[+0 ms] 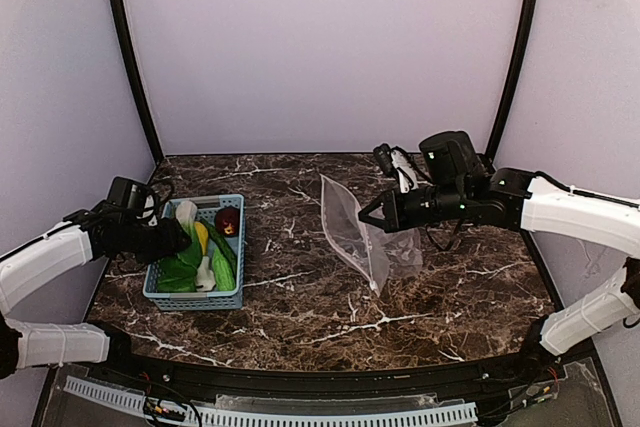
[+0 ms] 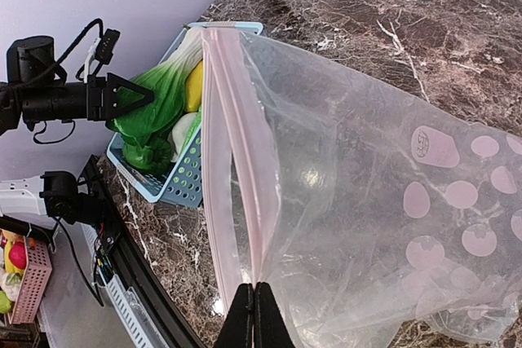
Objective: Place the food in the zip-top bag and seal the zipper
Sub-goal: Pick up the fake vegetable from the bin, then place the fake vegetable in the zipper food storage bag.
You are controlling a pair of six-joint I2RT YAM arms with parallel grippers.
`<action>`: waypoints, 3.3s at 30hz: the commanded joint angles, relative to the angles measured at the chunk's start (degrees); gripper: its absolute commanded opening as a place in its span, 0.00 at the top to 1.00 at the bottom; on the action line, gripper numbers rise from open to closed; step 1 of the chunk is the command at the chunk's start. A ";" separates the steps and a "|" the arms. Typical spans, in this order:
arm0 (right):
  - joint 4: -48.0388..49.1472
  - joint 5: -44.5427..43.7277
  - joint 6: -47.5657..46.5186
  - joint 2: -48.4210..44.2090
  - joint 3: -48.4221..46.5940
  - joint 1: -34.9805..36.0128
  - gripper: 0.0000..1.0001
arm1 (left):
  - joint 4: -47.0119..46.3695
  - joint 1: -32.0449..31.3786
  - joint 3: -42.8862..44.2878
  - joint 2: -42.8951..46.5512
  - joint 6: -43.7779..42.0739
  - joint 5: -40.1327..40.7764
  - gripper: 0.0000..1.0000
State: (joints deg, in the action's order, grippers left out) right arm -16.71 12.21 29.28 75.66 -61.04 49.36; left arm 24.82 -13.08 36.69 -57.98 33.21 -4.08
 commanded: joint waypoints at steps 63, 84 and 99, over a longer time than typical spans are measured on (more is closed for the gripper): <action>2.56 0.77 -1.12 3.68 -2.51 0.47 1.00 | -16.14 -35.41 9.68 3.80 8.33 -26.40 0.99; 7.22 11.65 -8.50 4.14 -1.71 1.79 1.00 | -22.05 -36.02 8.36 -8.11 13.17 -27.19 0.99; 9.98 29.41 -17.25 5.94 -1.48 3.45 1.00 | -21.79 -36.31 12.44 -13.79 11.36 -30.52 0.99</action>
State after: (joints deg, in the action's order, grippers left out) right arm -9.74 38.11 13.45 80.38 -62.02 51.70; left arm 4.54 -49.04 47.31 -71.61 45.39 -34.26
